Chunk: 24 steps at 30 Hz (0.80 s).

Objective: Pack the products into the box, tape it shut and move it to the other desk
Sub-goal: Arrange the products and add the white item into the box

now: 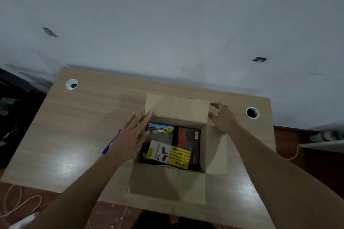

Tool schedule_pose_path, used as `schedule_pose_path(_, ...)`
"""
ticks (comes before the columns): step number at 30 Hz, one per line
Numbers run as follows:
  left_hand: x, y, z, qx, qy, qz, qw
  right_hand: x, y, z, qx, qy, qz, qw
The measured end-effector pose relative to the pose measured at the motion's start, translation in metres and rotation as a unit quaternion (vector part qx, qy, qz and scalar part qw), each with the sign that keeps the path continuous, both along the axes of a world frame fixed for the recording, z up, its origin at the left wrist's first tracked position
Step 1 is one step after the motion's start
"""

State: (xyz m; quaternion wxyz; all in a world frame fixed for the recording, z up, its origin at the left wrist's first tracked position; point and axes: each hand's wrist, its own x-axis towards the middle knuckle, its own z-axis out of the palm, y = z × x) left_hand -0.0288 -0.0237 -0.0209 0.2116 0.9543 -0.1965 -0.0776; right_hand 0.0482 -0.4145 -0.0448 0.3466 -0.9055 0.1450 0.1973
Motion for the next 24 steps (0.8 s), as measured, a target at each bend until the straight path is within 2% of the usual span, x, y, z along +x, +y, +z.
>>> schedule_pose_path(2,0.003,-0.003,0.003,-0.025,-0.006,0.003,1.0,0.008,0.002,-0.001,-0.019,0.01,0.038,0.999)
schedule_pose_path(7,0.004,-0.005,0.002,-0.056,0.055,0.045,0.996,0.021,0.006,-0.021,-0.042,0.033,0.107,0.993)
schedule_pose_path(10,0.004,-0.006,0.001,-0.07,0.076,0.057,0.993,0.027,0.013,-0.026,-0.063,0.07,0.105,0.99)
schedule_pose_path(14,0.003,-0.01,0.009,-0.078,0.111,0.086,0.987,0.024,0.014,-0.036,-0.049,0.007,0.089,0.995)
schedule_pose_path(20,0.005,-0.012,0.018,-0.105,0.137,0.106,0.979,0.032,0.019,-0.035,-0.031,-0.005,0.112,0.993)
schedule_pose_path(24,0.004,-0.011,0.018,-0.117,0.148,0.113,0.975,0.031,0.01,-0.037,-0.043,0.006,0.059,0.997)
